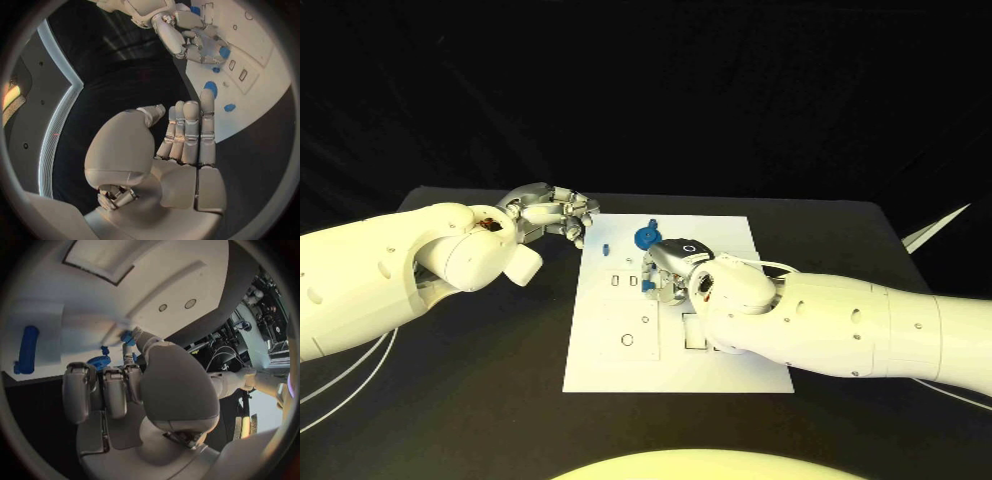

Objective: Assemble the parts on the task board

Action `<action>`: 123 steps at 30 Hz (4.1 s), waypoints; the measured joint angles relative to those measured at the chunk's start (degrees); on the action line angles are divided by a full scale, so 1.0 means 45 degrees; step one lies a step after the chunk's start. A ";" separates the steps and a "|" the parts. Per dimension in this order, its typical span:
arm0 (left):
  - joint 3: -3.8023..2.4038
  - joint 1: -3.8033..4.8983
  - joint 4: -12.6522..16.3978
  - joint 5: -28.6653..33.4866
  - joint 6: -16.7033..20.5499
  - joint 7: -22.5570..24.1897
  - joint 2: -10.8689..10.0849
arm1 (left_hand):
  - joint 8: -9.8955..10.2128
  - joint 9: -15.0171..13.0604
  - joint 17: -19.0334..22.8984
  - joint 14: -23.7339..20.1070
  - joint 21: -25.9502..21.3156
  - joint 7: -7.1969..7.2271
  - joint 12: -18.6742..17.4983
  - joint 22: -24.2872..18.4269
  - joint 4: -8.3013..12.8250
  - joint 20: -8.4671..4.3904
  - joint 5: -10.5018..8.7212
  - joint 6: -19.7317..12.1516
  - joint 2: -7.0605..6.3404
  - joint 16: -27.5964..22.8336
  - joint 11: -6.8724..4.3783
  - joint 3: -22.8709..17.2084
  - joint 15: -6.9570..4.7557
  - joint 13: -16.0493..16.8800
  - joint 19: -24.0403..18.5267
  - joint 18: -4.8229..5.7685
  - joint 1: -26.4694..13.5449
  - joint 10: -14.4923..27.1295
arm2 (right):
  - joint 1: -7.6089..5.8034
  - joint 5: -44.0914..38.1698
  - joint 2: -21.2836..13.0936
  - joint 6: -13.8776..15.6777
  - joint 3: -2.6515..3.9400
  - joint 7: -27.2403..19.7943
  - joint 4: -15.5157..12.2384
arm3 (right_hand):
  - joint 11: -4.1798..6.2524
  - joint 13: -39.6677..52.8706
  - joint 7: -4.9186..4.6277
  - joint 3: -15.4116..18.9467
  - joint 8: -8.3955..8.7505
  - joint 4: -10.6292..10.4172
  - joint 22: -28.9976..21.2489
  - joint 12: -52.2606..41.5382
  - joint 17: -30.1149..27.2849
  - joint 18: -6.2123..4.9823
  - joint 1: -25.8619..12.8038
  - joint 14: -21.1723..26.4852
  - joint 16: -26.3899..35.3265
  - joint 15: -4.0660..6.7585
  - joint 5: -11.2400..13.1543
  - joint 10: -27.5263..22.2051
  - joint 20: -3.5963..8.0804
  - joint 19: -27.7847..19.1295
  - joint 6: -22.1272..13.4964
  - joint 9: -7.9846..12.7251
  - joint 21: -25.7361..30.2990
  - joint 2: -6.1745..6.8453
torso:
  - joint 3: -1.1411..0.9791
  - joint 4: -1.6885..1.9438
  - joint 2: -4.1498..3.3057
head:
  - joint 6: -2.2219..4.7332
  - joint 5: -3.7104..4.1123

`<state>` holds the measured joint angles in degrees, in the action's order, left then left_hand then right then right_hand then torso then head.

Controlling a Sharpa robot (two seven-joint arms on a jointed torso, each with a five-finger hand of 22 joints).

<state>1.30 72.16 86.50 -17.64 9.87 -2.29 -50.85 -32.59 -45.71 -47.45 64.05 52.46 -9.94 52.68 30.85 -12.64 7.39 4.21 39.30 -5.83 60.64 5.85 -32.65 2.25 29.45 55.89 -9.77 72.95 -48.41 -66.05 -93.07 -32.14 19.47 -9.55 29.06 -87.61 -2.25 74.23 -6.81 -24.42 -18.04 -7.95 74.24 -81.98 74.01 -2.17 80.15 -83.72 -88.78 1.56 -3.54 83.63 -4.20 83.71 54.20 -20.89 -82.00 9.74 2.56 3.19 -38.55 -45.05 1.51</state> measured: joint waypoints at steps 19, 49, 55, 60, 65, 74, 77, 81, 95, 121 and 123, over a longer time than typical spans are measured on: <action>0.0024 -0.0001 -0.0009 0.0010 -0.0059 -0.0068 -0.0028 | 0.0000 0.0005 0.0024 0.0000 0.0000 -0.0001 0.0000 -0.0009 0.0000 0.0000 0.0000 0.0000 0.0001 0.0000 0.0001 0.0000 0.0000 -0.0015 0.0000 0.0001 -0.0001 0.0001 | -0.0004 -0.0380 0.0096 -0.0241 0.0001 -0.0095 0.0043 | -0.0342 0.0000 -0.0419 -0.0430 0.0444 0.0185 0.0000 0.0319 0.0000 -0.0001 -0.1074 -0.0116 0.0003 -0.0127 -0.0001 -0.0257 -0.0123 0.0110 -0.0702 -0.0003 0.0227 0.1068 | 0.0000 -0.0005 0.0015 | -0.0048 0.0000; 0.0054 -0.0006 -0.0043 0.0012 -0.0097 -0.0117 -0.0055 | 0.0000 0.0006 0.0025 0.0000 -0.0001 -0.0001 0.0000 -0.0011 0.0000 0.0000 0.0000 -0.0001 0.0007 0.0000 0.0001 0.0000 0.0000 -0.0016 0.0000 0.0002 -0.0007 0.0001 | -0.0038 -0.1002 0.0274 -0.1152 0.0031 0.0561 -0.0202 | -0.0318 0.0000 -0.0334 -0.0431 0.0442 0.0190 0.0000 0.0321 0.0000 -0.0001 -0.1575 -0.0178 0.0003 -0.0186 -0.0002 -0.0278 -0.0126 0.0109 -0.0562 -0.0005 0.0227 0.1034 | 0.0023 0.0002 0.0007 | -0.0082 -0.0009; 0.0057 -0.0007 -0.0048 0.0013 -0.0102 -0.0124 -0.0055 | 0.0000 0.0006 0.0025 0.0000 -0.0001 -0.0001 0.0000 -0.0011 0.0000 0.0000 0.0000 -0.0002 0.0007 -0.0001 0.0001 0.0000 0.0000 -0.0017 0.0000 0.0002 -0.0007 0.0001 | -0.0036 -0.0999 0.0278 -0.1097 0.0031 0.0551 -0.0184 | -0.0318 0.0000 -0.0334 -0.0498 0.0442 0.0257 0.0000 0.0321 0.0000 -0.0001 -0.1576 -0.0176 0.0003 -0.0185 0.0000 -0.0278 -0.0125 0.0109 -0.0561 -0.0005 0.0227 0.1034 | 0.0007 0.0000 0.0007 | -0.0083 -0.0022; 0.0058 -0.0007 -0.0051 0.0013 -0.0114 -0.0136 -0.0058 | 0.0000 0.0006 0.0025 0.0000 -0.0001 -0.0002 0.0000 -0.0011 0.0000 0.0000 0.0000 -0.0001 0.0007 0.0000 0.0001 0.0000 0.0000 -0.0016 0.0000 0.0001 -0.0007 0.0001 | -0.0029 -0.0998 0.0255 -0.1053 0.0023 0.0479 -0.0185 | -0.0318 0.0000 -0.0333 -0.0646 0.0442 0.0404 0.0000 0.0320 0.0000 -0.0002 -0.1575 -0.0176 0.0003 -0.0184 0.0000 -0.0278 -0.0124 0.0109 -0.0561 -0.0005 0.0227 0.1033 | 0.0000 -0.0006 0.0007 | -0.0103 -0.0040; 0.0060 -0.0008 -0.0057 0.0013 -0.0133 -0.0151 -0.0059 | 0.0000 0.0032 0.0072 -0.0001 -0.0002 -0.0046 0.0000 -0.0033 0.0000 0.0001 0.0000 -0.0046 0.0007 -0.0001 0.0002 0.0000 0.0001 -0.0056 0.0001 0.0001 -0.0007 0.0002 | -0.0027 -0.0998 0.0222 -0.1062 0.0023 0.0397 -0.0197 | -0.0318 0.0000 -0.0313 -0.0820 0.0443 0.0579 0.0000 0.0320 0.0000 -0.0001 -0.1574 -0.0175 0.0003 -0.0184 -0.0001 -0.0278 -0.0123 0.0108 -0.0538 -0.0005 0.0227 0.1032 | -0.0004 -0.0007 0.0007 | -0.0110 -0.0049; 0.0063 -0.0010 -0.0077 0.0013 -0.0194 -0.0200 -0.0059 | 0.0000 0.0078 0.0072 -0.0002 -0.0003 -0.0044 0.0001 -0.0033 0.0000 0.0001 0.0000 -0.0046 0.0007 -0.0001 0.0086 0.0000 0.0001 -0.0059 0.0001 0.0002 -0.0007 0.0087 | -0.0027 -0.0995 0.0159 -0.1072 0.0023 0.0231 -0.0189 | -0.0318 0.0000 -0.0295 -0.1221 0.0443 0.0979 0.0000 0.0318 0.0000 -0.0002 -0.1240 -0.0175 0.0003 -0.0184 -0.0002 -0.0276 -0.0123 0.0108 -0.0513 -0.0005 0.0226 0.0697 | -0.0005 -0.0006 0.0007 | -0.0125 -0.0032; 0.0064 -0.0012 -0.0091 0.0013 -0.0202 -0.0207 -0.0059 | 0.0000 0.0079 0.0072 -0.0002 -0.0002 -0.0044 0.0001 -0.0033 0.0000 0.0001 0.0000 -0.0047 0.0007 -0.0001 0.0086 0.0000 0.0001 -0.0059 0.0001 0.0001 -0.0007 0.0086 | -0.0027 -0.0992 0.0155 -0.1053 0.0022 0.0201 -0.0187 | -0.0318 0.0000 -0.0334 -0.1222 0.0443 0.0980 0.0000 0.0318 0.0000 -0.0001 -0.1239 -0.0175 0.0003 -0.0183 -0.0002 -0.0276 -0.0123 0.0109 -0.0472 -0.0005 0.0226 0.0697 | -0.0002 -0.0005 0.0007 | -0.0125 -0.0032; 0.0068 -0.0017 -0.0102 0.0013 -0.0208 -0.0214 -0.0055 | 0.0000 0.0079 0.0072 -0.0002 -0.0002 -0.0044 0.0001 -0.0033 0.0000 0.0001 0.0000 -0.0047 0.0007 -0.0001 0.0086 0.0000 0.0001 -0.0059 0.0001 0.0001 -0.0007 0.0087 | -0.0025 -0.0989 0.0141 -0.1008 0.0018 0.0173 -0.0183 | -0.0318 0.0000 -0.0334 -0.1361 0.0443 0.1118 0.0000 0.0318 0.0000 -0.0001 -0.1240 -0.0175 0.0003 -0.0183 -0.0001 -0.0276 -0.0123 0.0109 -0.0471 -0.0005 0.0226 0.0697 | 0.0000 -0.0004 0.0007 | -0.0125 -0.0031; 0.0072 -0.0022 -0.0106 0.0013 -0.0231 -0.0247 -0.0061 | -0.0001 0.0104 0.0120 -0.0002 -0.0148 -0.0045 0.0002 -0.0036 0.0000 0.0001 0.0000 -0.0048 0.0007 -0.0001 0.0086 0.0000 0.0001 -0.0070 0.0001 0.0001 -0.0007 0.0087 | -0.0024 -0.0968 0.0118 -0.1009 0.0019 0.0079 -0.0166 | -0.0318 0.0000 -0.0339 -0.1487 0.0443 0.1245 0.0000 0.0318 0.0000 0.0000 -0.1240 -0.0175 0.0003 -0.0184 -0.0001 -0.0277 -0.0123 0.0109 -0.0479 -0.0004 0.0226 0.0697 | 0.0006 -0.0002 0.0007 | -0.0131 -0.0029; 0.0075 -0.0025 -0.0120 0.0013 -0.0271 -0.0292 -0.0067 | -0.0001 0.0112 0.0135 -0.0003 -0.0148 -0.0086 0.0002 -0.0042 0.0000 0.0002 0.0000 -0.0091 0.0007 -0.0144 0.0086 0.0000 0.0001 -0.0105 0.0002 0.0000 -0.0007 0.0087 | -0.0024 -0.0975 0.0150 -0.1012 0.0018 -0.0049 -0.0066 | -0.0314 0.0000 -0.0186 -0.2151 0.0441 0.1907 0.0000 0.0311 0.0000 -0.0001 -0.1289 -0.0112 0.0002 -0.0116 -0.0001 -0.0272 -0.0118 0.0109 -0.0140 -0.0045 0.0224 0.0178 | 0.0007 -0.0006 0.0007 | -0.0161 0.0001; 0.0075 -0.0025 -0.0122 0.0013 -0.0271 -0.0293 -0.0067 | -0.0001 0.0112 0.0135 -0.0003 -0.0148 -0.0086 0.0002 -0.0042 -0.0001 0.0001 0.0000 -0.0091 0.0007 -0.0144 0.0086 0.0000 0.0001 -0.0106 0.0002 0.0001 -0.0008 0.0087 | -0.0020 -0.0975 0.0155 -0.0968 0.0014 -0.0049 -0.0056 | -0.0182 0.0000 -0.0165 -0.2151 0.0441 0.1906 0.0000 0.0310 0.0000 -0.0001 -0.1290 -0.0112 0.0002 -0.0115 0.0000 -0.0140 -0.0118 0.0109 -0.0112 -0.0042 0.0223 0.0178 | 0.0007 -0.0006 0.0007 | -0.0164 0.0007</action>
<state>1.63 72.04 85.95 -17.58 8.65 -3.61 -51.15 -32.60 -45.21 -46.84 64.04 51.79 -10.32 52.69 30.67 -12.64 7.40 4.21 38.89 -5.80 59.99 6.24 -32.65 2.26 28.97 55.90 -9.76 72.92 -48.02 -66.14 -97.46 -31.44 15.12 -9.48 28.84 -87.86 -3.07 74.23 -7.56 -34.10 -16.06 0.63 74.24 -80.58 74.01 -2.17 74.34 -84.22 -88.77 1.04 -3.55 83.00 -4.73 84.20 53.70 -21.08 -80.99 10.54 2.59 3.16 -38.51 -45.79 1.54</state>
